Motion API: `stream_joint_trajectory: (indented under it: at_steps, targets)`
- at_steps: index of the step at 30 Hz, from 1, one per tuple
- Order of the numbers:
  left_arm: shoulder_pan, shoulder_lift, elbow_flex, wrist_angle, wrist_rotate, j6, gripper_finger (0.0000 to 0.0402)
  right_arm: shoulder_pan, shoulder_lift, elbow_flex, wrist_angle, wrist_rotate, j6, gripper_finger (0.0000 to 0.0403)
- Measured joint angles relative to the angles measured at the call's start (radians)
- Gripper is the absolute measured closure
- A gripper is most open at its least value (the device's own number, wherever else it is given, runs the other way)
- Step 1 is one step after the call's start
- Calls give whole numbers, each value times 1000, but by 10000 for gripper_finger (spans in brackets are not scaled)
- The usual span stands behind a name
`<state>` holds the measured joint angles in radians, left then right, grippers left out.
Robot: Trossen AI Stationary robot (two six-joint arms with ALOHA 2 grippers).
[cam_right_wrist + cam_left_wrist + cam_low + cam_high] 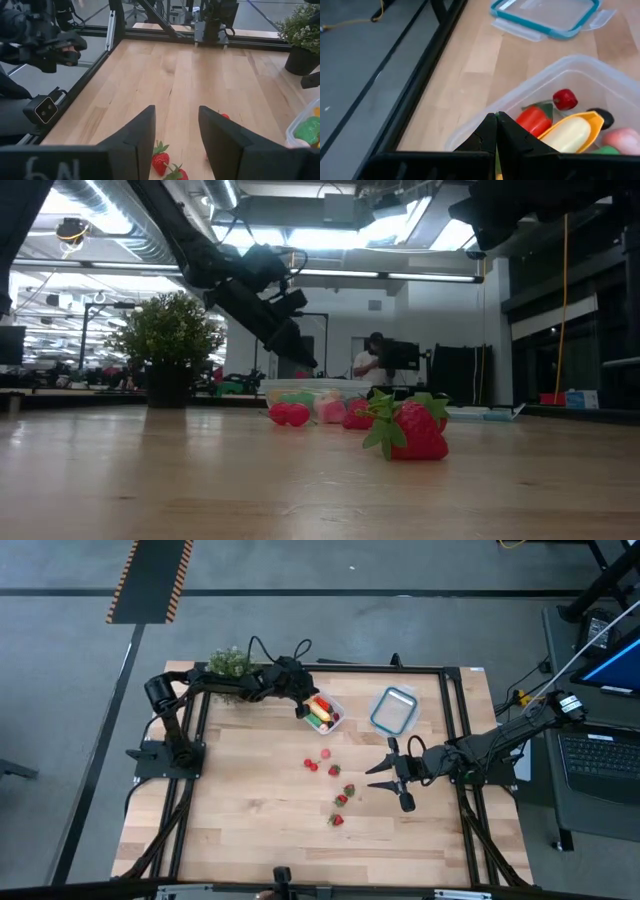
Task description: Pick and placing Produce into tupperware
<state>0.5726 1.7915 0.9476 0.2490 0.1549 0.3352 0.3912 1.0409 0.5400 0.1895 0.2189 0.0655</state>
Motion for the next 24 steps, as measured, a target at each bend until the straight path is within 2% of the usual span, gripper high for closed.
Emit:
stream_joint_trajectory:
  at_steps: [10, 17, 21, 24]
  targets:
    - [1, 71, 1, 52, 20, 17, 401, 0, 0, 0, 0, 0, 4, 251]
    - [10, 75, 1, 61, 21, 17, 401, 0, 0, 0, 0, 0, 4, 251]
    - [10, 75, 1, 61, 72, 17, 401, 0, 0, 0, 0, 0, 4, 251]
    - [9, 75, 1, 60, 73, 13, 401, 0, 0, 0, 0, 0, 4, 251]
